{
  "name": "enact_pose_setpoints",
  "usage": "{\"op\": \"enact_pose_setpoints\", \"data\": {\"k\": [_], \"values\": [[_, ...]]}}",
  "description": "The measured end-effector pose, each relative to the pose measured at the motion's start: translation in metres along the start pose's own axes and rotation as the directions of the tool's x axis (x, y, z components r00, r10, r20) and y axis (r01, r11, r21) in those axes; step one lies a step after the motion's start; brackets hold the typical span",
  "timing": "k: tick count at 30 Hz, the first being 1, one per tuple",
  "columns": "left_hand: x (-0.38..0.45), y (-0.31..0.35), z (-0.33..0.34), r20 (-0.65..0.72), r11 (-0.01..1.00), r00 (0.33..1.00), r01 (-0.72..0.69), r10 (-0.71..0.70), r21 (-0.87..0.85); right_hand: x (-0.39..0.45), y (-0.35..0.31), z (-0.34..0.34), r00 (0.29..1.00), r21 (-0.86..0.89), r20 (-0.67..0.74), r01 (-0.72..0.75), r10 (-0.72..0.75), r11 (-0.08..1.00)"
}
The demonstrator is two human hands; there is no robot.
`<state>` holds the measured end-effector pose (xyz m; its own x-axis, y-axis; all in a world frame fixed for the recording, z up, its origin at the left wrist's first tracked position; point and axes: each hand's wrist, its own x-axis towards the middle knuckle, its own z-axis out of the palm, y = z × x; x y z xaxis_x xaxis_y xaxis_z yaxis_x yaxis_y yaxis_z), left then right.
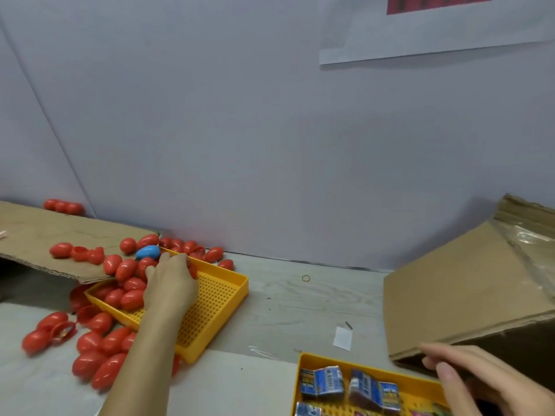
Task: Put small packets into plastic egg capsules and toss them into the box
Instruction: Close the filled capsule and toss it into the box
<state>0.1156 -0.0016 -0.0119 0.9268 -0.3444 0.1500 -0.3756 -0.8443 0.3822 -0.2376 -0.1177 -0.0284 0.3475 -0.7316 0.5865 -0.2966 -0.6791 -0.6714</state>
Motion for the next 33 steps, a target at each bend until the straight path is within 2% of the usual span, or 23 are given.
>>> {"op": "enact_pose_setpoints", "data": {"k": [6,13,19,23,25,27,29,31,33], "values": [[0.002,0.000,0.016,-0.062,0.998,0.998,0.005,-0.001,0.068,0.002,0.000,0.001,0.999,-0.039,-0.025,0.045,-0.046,0.998],[-0.005,0.011,0.009,-0.220,0.995,0.973,-0.048,0.066,0.087,0.000,0.001,-0.008,0.998,-0.080,0.069,0.003,0.003,0.997],[-0.026,0.044,-0.014,-0.177,0.985,0.973,-0.162,0.149,-0.058,-0.005,0.002,-0.010,1.000,0.040,0.028,-0.003,0.002,0.999],[-0.057,0.078,-0.032,-0.121,0.954,0.966,-0.248,0.230,-0.168,-0.006,-0.003,-0.019,0.998,0.129,-0.054,0.040,-0.033,0.991],[-0.077,0.096,-0.039,-0.091,0.925,0.954,-0.298,0.284,-0.236,-0.006,-0.006,-0.023,0.997,0.117,-0.041,0.074,-0.070,0.990],[-0.105,0.112,-0.045,-0.065,0.884,0.936,-0.348,0.346,-0.312,-0.005,-0.008,-0.028,0.994,0.086,0.042,0.096,-0.100,0.992],[-0.132,0.123,-0.044,-0.013,0.833,0.920,-0.361,0.392,-0.419,-0.003,-0.007,-0.029,0.973,0.063,0.213,0.071,-0.083,0.995],[-0.157,0.128,-0.038,0.051,0.755,0.904,-0.321,0.424,-0.572,-0.004,-0.009,-0.028,0.895,0.000,0.443,0.059,-0.053,0.998],[-0.178,0.128,-0.029,0.084,0.649,0.901,-0.239,0.425,-0.722,-0.007,-0.008,-0.025,0.804,-0.046,0.589,0.131,-0.079,0.990]]}}
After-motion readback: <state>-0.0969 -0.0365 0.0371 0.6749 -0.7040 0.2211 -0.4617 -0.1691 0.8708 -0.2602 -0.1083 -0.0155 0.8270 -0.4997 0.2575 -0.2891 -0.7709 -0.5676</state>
